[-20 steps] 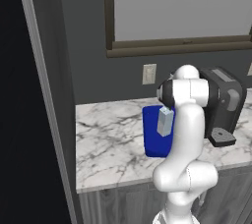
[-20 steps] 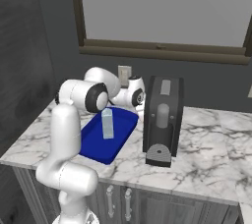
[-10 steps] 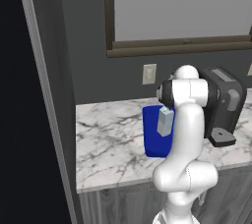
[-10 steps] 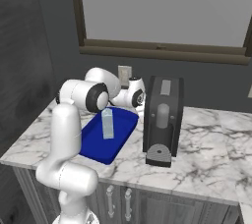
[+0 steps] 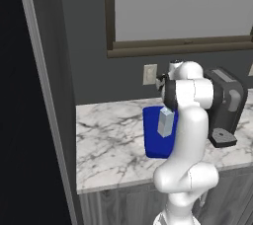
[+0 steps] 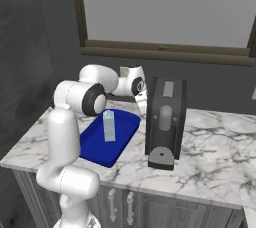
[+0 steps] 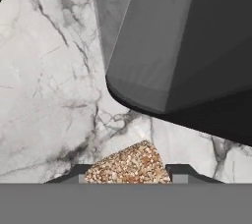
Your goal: Take out the milk from the fridge and place it on the tray on the counter. Then take the sugar cube near the tray and place it in the tray.
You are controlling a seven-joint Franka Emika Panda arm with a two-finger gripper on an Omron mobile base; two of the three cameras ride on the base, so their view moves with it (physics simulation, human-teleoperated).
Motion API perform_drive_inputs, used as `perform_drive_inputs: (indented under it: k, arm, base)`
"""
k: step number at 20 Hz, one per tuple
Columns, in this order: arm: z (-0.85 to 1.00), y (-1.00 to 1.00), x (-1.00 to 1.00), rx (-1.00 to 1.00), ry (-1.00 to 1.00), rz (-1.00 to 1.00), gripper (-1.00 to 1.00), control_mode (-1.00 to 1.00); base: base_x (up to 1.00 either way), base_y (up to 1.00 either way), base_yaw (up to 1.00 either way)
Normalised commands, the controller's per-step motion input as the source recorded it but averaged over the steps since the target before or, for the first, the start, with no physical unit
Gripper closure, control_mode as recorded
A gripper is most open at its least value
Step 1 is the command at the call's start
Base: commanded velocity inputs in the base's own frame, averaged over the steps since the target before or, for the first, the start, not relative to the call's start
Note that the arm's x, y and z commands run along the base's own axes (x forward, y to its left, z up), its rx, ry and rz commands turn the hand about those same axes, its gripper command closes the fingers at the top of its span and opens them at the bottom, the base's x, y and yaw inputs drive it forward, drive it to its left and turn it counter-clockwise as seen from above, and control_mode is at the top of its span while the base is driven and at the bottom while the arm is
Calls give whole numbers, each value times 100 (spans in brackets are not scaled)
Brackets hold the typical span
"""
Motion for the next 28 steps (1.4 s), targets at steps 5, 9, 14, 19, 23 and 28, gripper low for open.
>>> perform_drive_inputs:
  k: [5, 9, 14, 19, 23, 28]
  arm:
    - [52, 0, -16, 0, 4, 0, 100, -100]
    - [20, 18, -92, 0, 1, 2, 100, -100]
    - [0, 64, -100, 0, -1, 5, 100, -100]
    - [6, 53, -100, 0, -17, 5, 100, -100]
    - [41, -1, -100, 1, -17, 9, 100, -100]
    - [12, 8, -97, 5, -1, 20, 100, -100]
  base:
    - [0, 0, 0]
    - [0, 0, 0]
    - [0, 0, 0]
    - [0, 0, 0]
    - [0, 0, 0]
    - [0, 0, 0]
